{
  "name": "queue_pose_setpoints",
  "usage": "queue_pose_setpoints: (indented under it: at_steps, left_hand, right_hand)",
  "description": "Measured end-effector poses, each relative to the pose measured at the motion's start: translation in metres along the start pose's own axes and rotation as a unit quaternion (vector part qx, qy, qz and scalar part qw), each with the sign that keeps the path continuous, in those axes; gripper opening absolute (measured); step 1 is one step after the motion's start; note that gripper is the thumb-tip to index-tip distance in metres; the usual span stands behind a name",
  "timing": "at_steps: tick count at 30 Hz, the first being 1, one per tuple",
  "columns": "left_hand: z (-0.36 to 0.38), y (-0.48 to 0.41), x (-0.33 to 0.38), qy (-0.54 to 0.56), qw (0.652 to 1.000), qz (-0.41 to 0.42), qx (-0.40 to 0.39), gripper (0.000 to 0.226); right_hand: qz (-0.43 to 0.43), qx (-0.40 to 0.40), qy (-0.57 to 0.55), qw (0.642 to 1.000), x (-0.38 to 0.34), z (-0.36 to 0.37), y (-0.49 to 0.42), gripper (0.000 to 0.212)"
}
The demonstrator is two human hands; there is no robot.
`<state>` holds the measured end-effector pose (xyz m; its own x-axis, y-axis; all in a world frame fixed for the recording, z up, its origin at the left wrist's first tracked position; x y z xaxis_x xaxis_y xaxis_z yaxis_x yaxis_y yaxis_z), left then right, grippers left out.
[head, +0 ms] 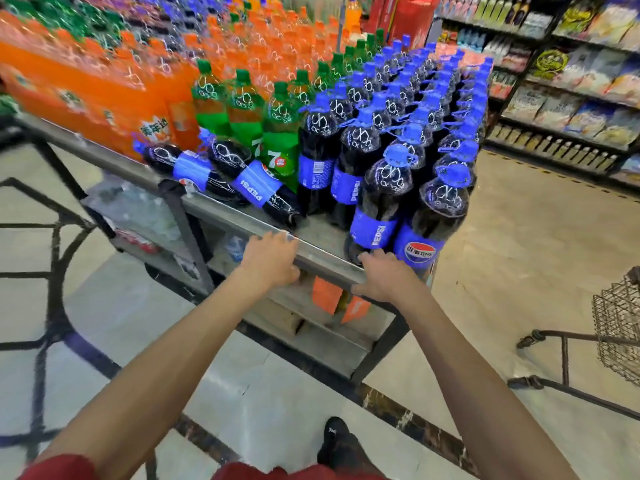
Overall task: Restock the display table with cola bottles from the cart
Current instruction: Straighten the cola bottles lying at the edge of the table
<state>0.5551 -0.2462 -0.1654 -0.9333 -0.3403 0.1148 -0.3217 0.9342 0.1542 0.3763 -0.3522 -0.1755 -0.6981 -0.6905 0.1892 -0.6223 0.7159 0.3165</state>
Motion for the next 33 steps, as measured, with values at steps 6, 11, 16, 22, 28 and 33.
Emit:
queue_pose_setpoints:
  at_steps: [6, 11, 16, 22, 28, 33]
  left_hand:
    - [-0.009, 0.022, -0.059, 0.032, 0.997, -0.062, -0.025, 0.054]
    - [-0.021, 0.013, -0.108, 0.066, 0.993, -0.099, -0.023, 0.048]
    - [-0.032, -0.028, -0.161, 0.087, 0.989, -0.119, -0.002, 0.047]
    - [-0.038, -0.094, -0.228, 0.169, 0.975, -0.143, 0.038, 0.045]
    - [-0.04, -0.152, -0.257, 0.34, 0.916, -0.168, 0.126, 0.058]
    - [-0.018, -0.183, -0.261, 0.459, 0.852, -0.189, 0.167, 0.07]
  right_hand:
    - [-0.053, 0.011, 0.018, 0.998, -0.055, -0.027, -0.027, 0.062]
    - [-0.083, 0.0, 0.02, 0.996, -0.09, -0.051, -0.064, 0.062]
    - [-0.098, 0.034, 0.017, 0.994, -0.12, -0.08, -0.118, 0.061]
    - [-0.072, 0.039, -0.002, 0.997, -0.14, -0.108, -0.194, 0.062]
    - [-0.037, 0.048, -0.031, 0.998, -0.152, -0.107, -0.247, 0.069]
    - [-0.023, 0.058, -0.039, 0.997, -0.158, -0.096, -0.268, 0.081]
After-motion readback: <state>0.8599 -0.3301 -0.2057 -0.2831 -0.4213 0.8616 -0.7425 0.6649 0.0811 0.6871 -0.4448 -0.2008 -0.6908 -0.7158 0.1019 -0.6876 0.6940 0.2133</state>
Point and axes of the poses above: each hand's wrist, its own y-axis away from the middle knuckle, its own z-axis out of the palm, x = y × z, the point moved 4 cm from there along -y, towards the middle knuckle, and after that the axes turned 12 degrees about y, right-handed, at the moved point
